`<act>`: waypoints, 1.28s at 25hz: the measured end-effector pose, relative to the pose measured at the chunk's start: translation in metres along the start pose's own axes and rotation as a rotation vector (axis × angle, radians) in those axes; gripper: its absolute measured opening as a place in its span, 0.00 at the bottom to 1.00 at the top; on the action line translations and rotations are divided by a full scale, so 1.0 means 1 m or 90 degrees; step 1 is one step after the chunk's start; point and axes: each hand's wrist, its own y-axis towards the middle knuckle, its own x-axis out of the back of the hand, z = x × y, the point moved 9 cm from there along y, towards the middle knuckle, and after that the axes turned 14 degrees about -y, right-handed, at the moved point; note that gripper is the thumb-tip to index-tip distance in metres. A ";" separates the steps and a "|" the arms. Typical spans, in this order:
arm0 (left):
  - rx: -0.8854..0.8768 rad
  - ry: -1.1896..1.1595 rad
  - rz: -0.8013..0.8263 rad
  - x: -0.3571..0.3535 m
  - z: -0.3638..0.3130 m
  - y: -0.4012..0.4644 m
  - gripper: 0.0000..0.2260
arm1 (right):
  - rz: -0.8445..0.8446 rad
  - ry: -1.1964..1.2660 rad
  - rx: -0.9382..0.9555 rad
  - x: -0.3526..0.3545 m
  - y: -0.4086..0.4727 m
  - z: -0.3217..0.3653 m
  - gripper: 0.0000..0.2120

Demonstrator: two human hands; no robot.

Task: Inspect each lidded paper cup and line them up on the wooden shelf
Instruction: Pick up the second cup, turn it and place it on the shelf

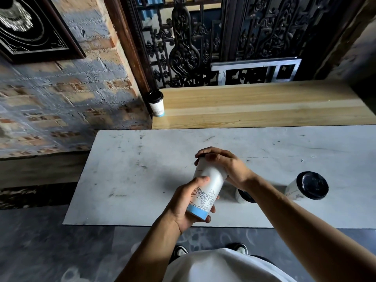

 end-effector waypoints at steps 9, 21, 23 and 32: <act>-0.019 -0.030 -0.083 0.000 -0.001 0.006 0.28 | -0.142 0.225 -0.124 0.012 -0.008 -0.034 0.28; -0.183 0.043 -0.256 0.006 -0.011 0.003 0.18 | -0.081 0.336 -0.051 -0.035 -0.049 -0.047 0.28; -0.199 0.123 -0.223 0.000 -0.018 0.003 0.17 | -0.105 0.350 -0.050 -0.029 -0.051 -0.046 0.27; -0.623 0.318 -0.252 0.001 -0.072 -0.034 0.15 | -0.108 0.281 -0.079 -0.016 -0.056 -0.055 0.24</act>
